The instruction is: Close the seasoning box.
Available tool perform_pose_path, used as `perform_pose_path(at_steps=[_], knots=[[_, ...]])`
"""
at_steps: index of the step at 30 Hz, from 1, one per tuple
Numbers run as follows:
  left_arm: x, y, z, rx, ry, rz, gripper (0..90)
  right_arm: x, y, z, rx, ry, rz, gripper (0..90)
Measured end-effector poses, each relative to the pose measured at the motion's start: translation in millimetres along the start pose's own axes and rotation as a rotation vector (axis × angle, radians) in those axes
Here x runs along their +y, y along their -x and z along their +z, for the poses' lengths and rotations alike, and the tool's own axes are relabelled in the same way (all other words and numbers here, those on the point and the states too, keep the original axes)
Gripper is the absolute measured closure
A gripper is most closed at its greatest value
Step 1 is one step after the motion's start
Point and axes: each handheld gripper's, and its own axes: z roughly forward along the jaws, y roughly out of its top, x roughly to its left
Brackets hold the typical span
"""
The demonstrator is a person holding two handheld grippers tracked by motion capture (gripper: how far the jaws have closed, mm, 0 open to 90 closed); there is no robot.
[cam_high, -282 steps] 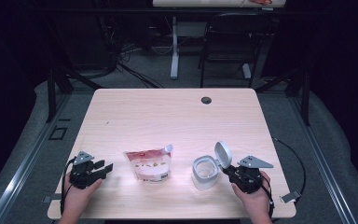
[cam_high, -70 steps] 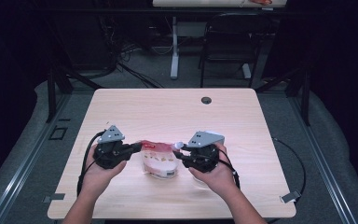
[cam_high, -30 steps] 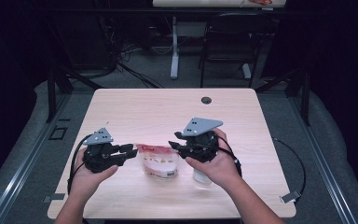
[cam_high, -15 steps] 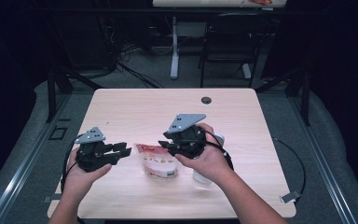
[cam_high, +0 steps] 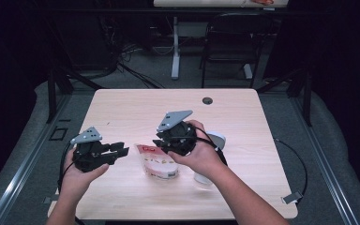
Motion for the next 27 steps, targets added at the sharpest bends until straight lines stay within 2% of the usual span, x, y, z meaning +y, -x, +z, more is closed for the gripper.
perform_pose_path(at_steps=[6, 18, 22, 27], knots=[[-0.1, -0.4, -0.6, 0.004, -0.002, 0.001, 66.6, 6.4, -4.2, 4.3, 0.007, -0.010, -0.019, 76.2], [-0.6, -2.5, -1.6, 0.006, 0.001, -0.004, 66.6, 10.0, -5.4, 16.3, 0.033, -0.033, -0.024, 76.8], [-0.9, -3.6, -2.4, 0.006, -0.004, -0.006, 66.6, 12.9, -6.8, 17.9, 0.053, -0.023, -0.021, 76.7], [-1.3, -4.2, -1.8, 0.006, -0.004, -0.009, 66.6, 17.6, -11.6, 21.1, 0.064, -0.031, -0.048, 76.6]])
